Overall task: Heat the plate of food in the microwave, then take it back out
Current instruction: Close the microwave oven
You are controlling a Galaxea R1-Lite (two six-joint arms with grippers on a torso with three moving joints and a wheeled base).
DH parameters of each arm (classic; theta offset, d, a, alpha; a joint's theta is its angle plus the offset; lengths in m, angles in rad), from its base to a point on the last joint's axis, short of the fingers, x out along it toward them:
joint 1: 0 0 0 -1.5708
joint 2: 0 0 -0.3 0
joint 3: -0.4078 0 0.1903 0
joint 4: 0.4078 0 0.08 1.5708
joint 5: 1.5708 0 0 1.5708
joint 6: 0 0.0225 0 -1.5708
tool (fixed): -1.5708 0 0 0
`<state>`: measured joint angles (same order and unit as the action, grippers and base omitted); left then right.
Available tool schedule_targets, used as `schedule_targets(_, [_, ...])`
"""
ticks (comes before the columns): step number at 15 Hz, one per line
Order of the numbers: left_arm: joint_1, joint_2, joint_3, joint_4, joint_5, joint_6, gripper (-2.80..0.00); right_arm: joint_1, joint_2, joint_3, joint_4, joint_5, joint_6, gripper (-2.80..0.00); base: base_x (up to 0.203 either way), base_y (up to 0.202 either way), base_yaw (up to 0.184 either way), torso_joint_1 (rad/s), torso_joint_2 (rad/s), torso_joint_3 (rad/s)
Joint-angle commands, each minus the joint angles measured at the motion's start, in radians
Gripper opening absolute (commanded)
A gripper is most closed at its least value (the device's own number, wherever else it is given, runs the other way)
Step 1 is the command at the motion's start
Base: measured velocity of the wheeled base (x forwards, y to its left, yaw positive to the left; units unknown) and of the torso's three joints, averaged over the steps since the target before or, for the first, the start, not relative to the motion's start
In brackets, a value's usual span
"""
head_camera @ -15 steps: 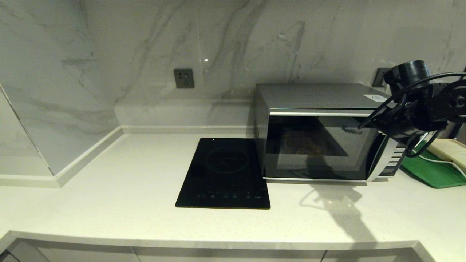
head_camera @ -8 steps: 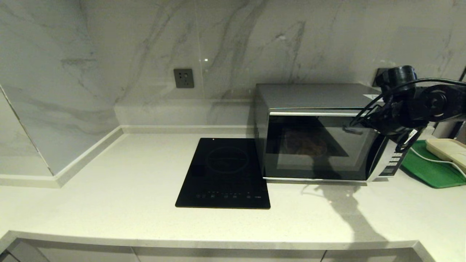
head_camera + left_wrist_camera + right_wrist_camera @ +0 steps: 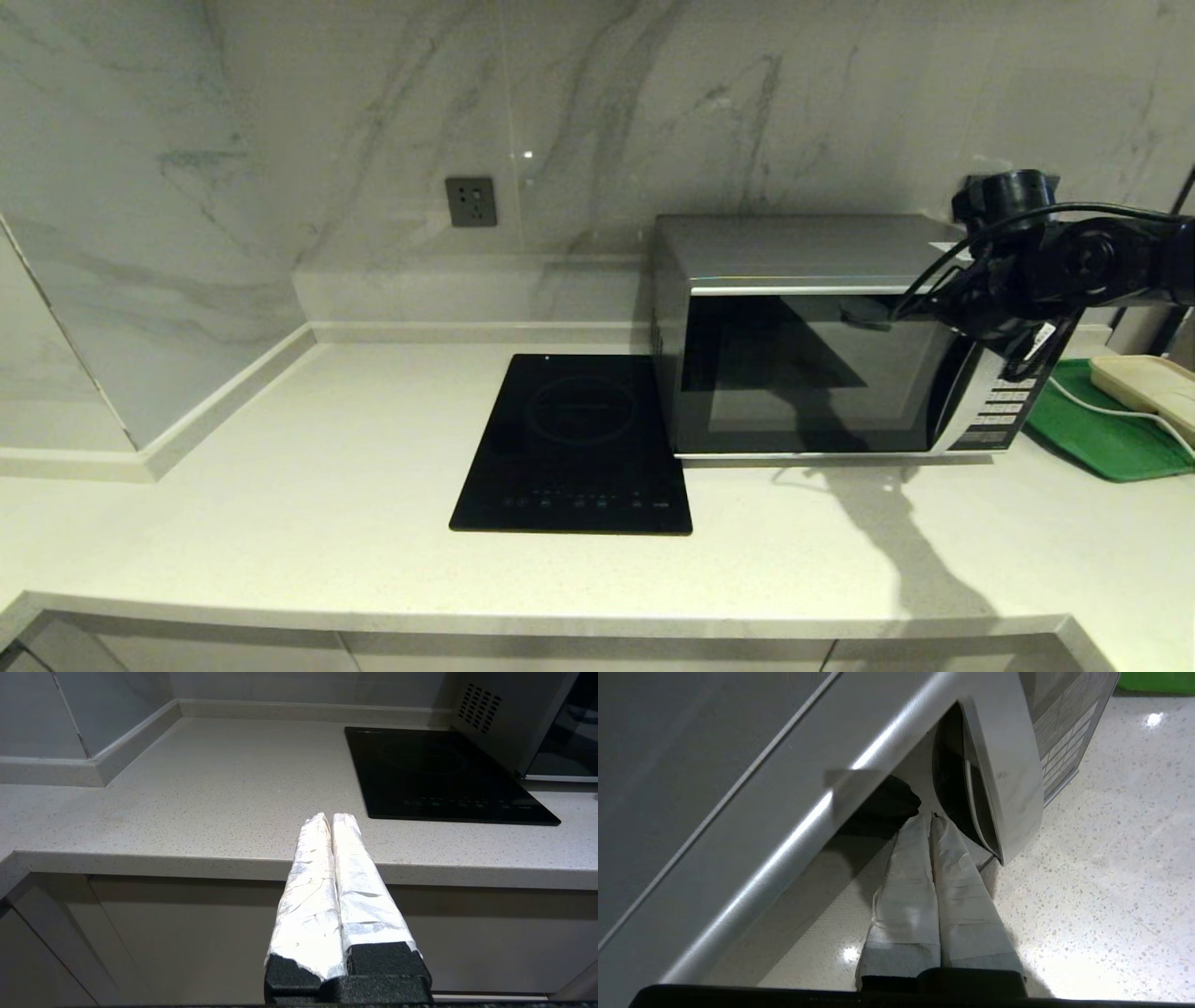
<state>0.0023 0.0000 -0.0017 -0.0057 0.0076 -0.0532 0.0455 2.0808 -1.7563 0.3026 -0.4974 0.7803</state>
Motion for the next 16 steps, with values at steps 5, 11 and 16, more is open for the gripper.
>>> schedule_targets(5, [0.001, 0.000, 0.000, 0.000, 0.000, 0.000, -2.80, 0.018, -0.156, 0.063, 0.022, 0.123, -0.011, -2.80, 0.000, 0.000, 0.000, 0.000, 0.00, 0.000])
schedule_targets(11, [0.001, 0.000, 0.000, 0.000, 0.000, 0.000, -2.80, 0.222, -0.172, 0.077, 0.152, 0.145, -0.130, -2.80, 0.000, 0.000, 0.000, 0.000, 0.00, 0.000])
schedule_targets(16, [0.001, 0.000, 0.000, 0.000, 0.000, 0.000, -2.80, 0.397, -0.070, -0.074, 0.156, 0.118, -0.173, -2.80, 0.000, 0.000, 0.000, 0.000, 0.00, 0.000])
